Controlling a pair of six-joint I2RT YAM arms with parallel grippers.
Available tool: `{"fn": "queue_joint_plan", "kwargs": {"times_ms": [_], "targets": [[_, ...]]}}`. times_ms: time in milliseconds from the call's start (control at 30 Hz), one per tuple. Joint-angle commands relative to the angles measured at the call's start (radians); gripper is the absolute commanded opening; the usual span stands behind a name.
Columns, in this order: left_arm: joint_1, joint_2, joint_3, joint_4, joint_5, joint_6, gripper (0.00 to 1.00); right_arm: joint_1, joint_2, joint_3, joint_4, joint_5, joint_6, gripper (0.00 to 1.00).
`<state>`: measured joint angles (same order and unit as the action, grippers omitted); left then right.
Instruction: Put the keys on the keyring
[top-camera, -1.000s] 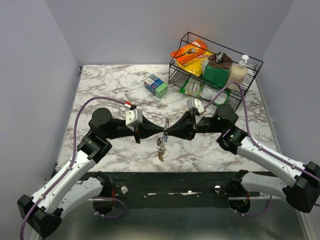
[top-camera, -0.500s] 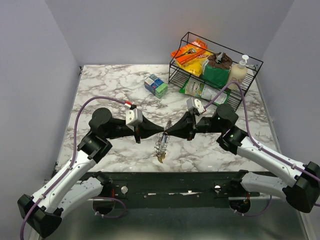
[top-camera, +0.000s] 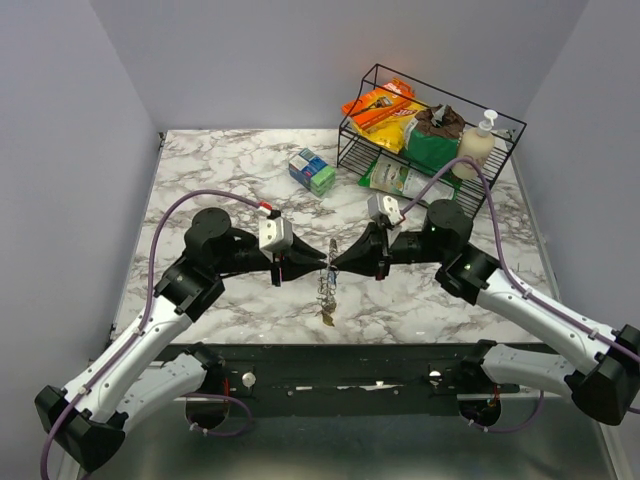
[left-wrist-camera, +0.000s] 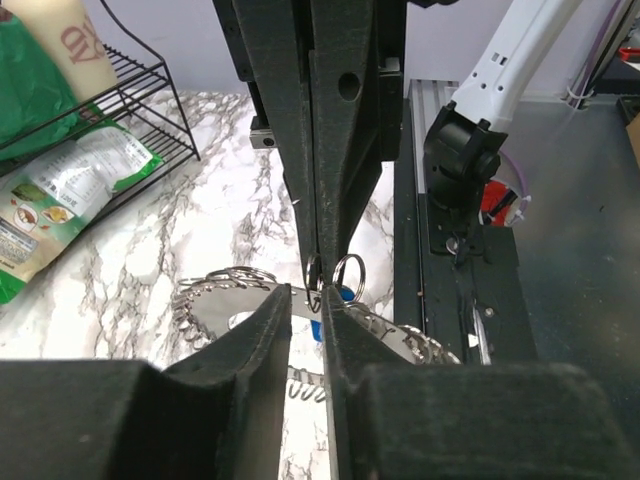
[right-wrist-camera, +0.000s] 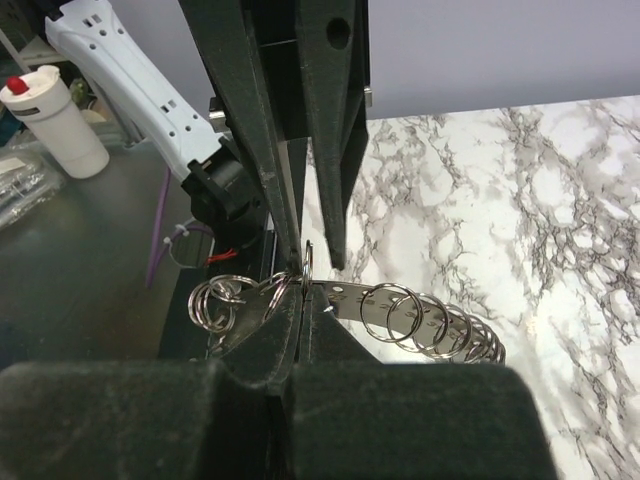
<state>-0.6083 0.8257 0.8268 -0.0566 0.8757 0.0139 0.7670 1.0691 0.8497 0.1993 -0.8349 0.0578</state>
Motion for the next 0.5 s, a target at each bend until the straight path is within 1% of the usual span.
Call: {"fn": "queue_joint_plan", "kwargs": {"times_ms": [0, 33, 233, 467], "targets": [[0.001, 0.015, 0.067, -0.141, 0.036, 0.095, 0.32, 0.005, 0.020, 0.081, -0.087, -0.042, -0.080, 0.01], [0.001, 0.024, 0.077, -0.179, 0.037, 0.107, 0.36, 0.005, 0.023, 0.087, -0.098, -0.055, -0.087, 0.01], [0.001, 0.049, 0.158, -0.342, 0.019, 0.214, 0.41, 0.005, 0.071, 0.167, -0.295, -0.092, -0.180, 0.01], [0.001, 0.098, 0.258, -0.494, -0.001, 0.299, 0.42, 0.005, 0.130, 0.265, -0.500, -0.059, -0.292, 0.01]]}}
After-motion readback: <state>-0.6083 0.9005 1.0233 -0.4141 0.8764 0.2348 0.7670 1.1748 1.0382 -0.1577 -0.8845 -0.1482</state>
